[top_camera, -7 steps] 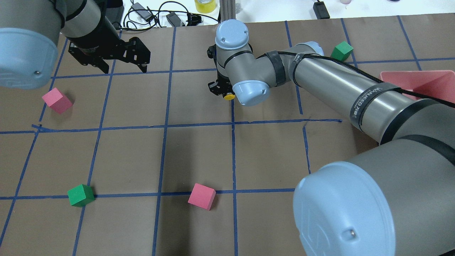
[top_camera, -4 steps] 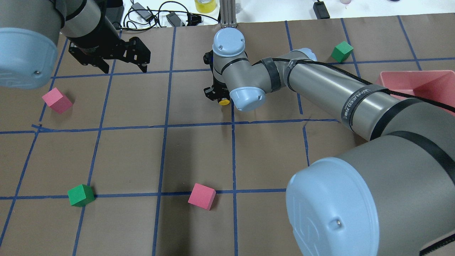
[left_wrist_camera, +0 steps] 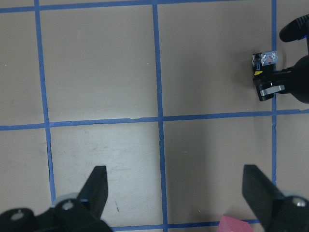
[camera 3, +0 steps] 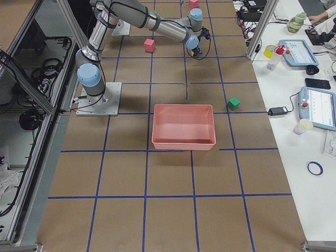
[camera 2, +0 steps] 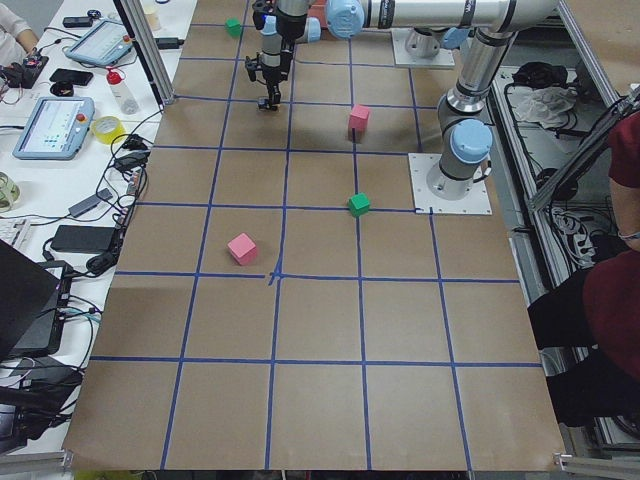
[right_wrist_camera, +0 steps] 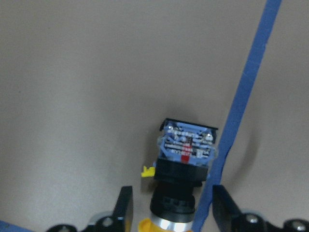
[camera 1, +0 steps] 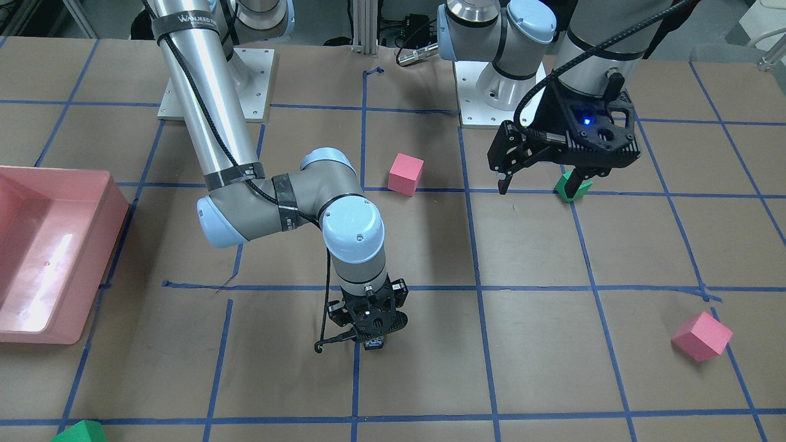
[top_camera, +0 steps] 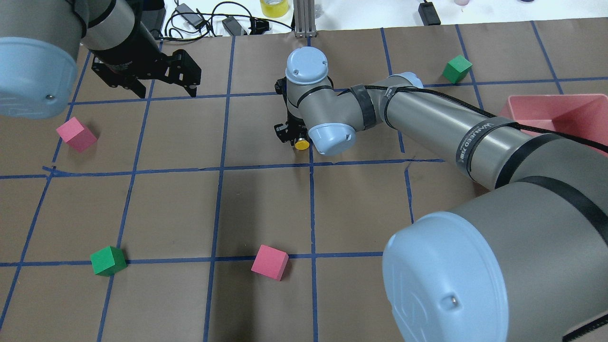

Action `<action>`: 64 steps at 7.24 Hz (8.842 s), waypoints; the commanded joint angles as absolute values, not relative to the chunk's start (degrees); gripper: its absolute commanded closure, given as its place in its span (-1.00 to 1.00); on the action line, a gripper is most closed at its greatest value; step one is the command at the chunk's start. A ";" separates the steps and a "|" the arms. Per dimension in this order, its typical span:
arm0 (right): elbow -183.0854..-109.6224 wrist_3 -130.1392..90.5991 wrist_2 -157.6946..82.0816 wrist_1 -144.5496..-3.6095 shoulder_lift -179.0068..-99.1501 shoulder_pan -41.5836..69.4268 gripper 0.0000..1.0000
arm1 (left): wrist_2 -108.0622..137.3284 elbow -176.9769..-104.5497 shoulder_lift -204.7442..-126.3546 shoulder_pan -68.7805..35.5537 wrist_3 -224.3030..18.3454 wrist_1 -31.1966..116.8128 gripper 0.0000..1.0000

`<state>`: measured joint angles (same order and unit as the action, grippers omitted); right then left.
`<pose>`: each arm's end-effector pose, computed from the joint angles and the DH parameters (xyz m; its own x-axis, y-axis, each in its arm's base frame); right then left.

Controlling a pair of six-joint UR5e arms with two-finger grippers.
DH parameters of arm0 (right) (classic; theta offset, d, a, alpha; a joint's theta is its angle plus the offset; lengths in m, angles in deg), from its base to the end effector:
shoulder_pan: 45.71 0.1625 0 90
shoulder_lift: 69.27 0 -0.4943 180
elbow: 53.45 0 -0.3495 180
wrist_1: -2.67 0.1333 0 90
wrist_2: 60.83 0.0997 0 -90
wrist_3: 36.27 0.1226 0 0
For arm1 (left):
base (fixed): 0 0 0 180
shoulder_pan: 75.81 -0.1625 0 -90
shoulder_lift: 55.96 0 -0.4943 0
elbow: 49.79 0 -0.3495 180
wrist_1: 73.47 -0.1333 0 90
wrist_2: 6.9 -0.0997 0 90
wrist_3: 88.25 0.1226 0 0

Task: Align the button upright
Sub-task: 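Set the button down lying on its side and open the right gripper, then raise the right gripper away while the left gripper reaches over the button, then grasp the button body with the left gripper, then rotate the button with the left gripper and stand it cap-up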

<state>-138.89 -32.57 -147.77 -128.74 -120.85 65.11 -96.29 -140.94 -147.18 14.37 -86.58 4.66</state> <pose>0.3839 -0.6161 0.2468 -0.9517 -0.3009 -0.0613 -0.2915 0.9480 -0.1277 -0.1361 -0.4779 0.5378 -0.9994 0.0336 0.0057 0.0322 0.9857 -0.1653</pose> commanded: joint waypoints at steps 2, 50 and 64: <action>-137.91 -32.49 -148.10 -125.94 -126.37 64.68 -1.00 | -96.29 -140.94 -147.19 14.37 -86.58 4.66 -1.00; -143.27 -42.25 -155.75 -97.88 -152.07 47.28 -1.00 | -105.89 -147.47 -173.21 36.45 -107.38 -42.55 0.48; -142.48 -42.16 -150.57 -93.40 -152.06 46.31 -1.00 | -70.45 -138.48 -176.64 25.97 -127.08 -5.04 0.18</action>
<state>-142.20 -42.17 -150.66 -93.41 -152.06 46.25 -70.63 -139.04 -177.51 26.31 -125.57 -7.87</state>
